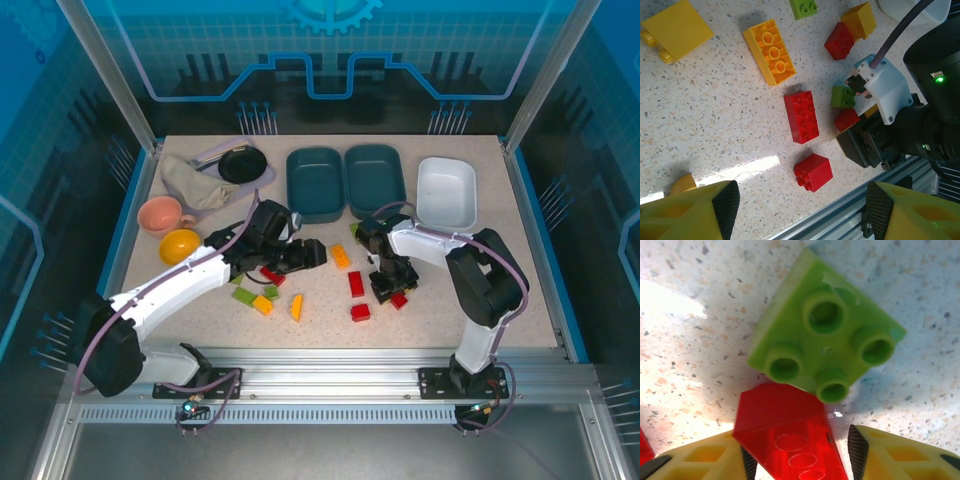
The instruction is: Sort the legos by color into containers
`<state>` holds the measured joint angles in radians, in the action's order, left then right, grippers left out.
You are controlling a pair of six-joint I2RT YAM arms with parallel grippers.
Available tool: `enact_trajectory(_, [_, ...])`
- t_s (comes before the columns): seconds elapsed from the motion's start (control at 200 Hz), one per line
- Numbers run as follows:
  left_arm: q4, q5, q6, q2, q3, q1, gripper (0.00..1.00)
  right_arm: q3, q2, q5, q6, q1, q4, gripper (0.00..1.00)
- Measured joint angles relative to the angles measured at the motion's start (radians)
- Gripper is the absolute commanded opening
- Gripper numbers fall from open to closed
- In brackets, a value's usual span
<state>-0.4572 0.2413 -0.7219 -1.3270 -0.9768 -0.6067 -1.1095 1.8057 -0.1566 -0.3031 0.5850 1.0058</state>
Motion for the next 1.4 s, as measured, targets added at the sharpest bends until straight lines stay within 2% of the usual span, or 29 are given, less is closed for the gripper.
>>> enact_trajectory(0.2, [0.023, -0.001, -0.018, 0.000, 0.010, -0.004, 0.72, 0.000, 0.012, -0.001, 0.013, -0.003, -0.013, 0.29])
enact_trajectory(0.325, [0.027, -0.003, -0.031, 0.000, 0.009, -0.018, 0.72, 0.006, -0.019, 0.000, 0.012, -0.003, -0.015, 0.27])
enact_trajectory(0.43, [0.026, -0.009, -0.040, -0.007, -0.009, -0.029, 0.72, 0.001, -0.117, 0.001, 0.004, -0.021, 0.000, 0.25])
enact_trajectory(0.535, [0.036, -0.014, -0.057, -0.038, -0.063, -0.031, 0.72, -0.060, -0.230, 0.002, -0.007, -0.108, 0.027, 0.26])
enact_trajectory(0.67, [0.040, -0.035, -0.066, -0.109, -0.178, -0.031, 0.72, -0.187, -0.266, 0.001, -0.018, -0.307, 0.000, 0.26])
enact_trajectory(0.825, [0.013, -0.077, -0.075, -0.224, -0.347, -0.023, 0.72, -0.368, -0.094, 0.003, -0.048, -0.509, -0.036, 0.26])
enact_trajectory(0.975, [-0.033, -0.105, -0.111, -0.293, -0.413, 0.020, 0.71, -0.594, 0.184, 0.017, -0.064, -0.620, -0.045, 0.28])
enact_trajectory(1.07, [-0.086, -0.126, -0.119, -0.321, -0.425, 0.060, 0.70, -0.735, 0.341, 0.030, -0.071, -0.654, -0.026, 0.35])
enact_trajectory(1.16, [-0.140, -0.148, -0.126, -0.330, -0.425, 0.105, 0.70, -0.840, 0.457, 0.042, -0.069, -0.668, 0.006, 0.53])
enact_trajectory(1.215, [-0.171, -0.164, -0.130, -0.329, -0.425, 0.131, 0.70, -0.877, 0.493, 0.050, -0.079, -0.669, 0.024, 0.60])
enact_trajectory(1.285, [-0.206, -0.186, -0.137, -0.327, -0.424, 0.167, 0.70, -0.895, 0.505, 0.061, -0.072, -0.666, 0.042, 0.64])
enact_trajectory(1.401, [-0.266, -0.220, -0.144, -0.316, -0.401, 0.229, 0.70, -0.896, 0.465, 0.068, -0.070, -0.652, 0.049, 0.65])
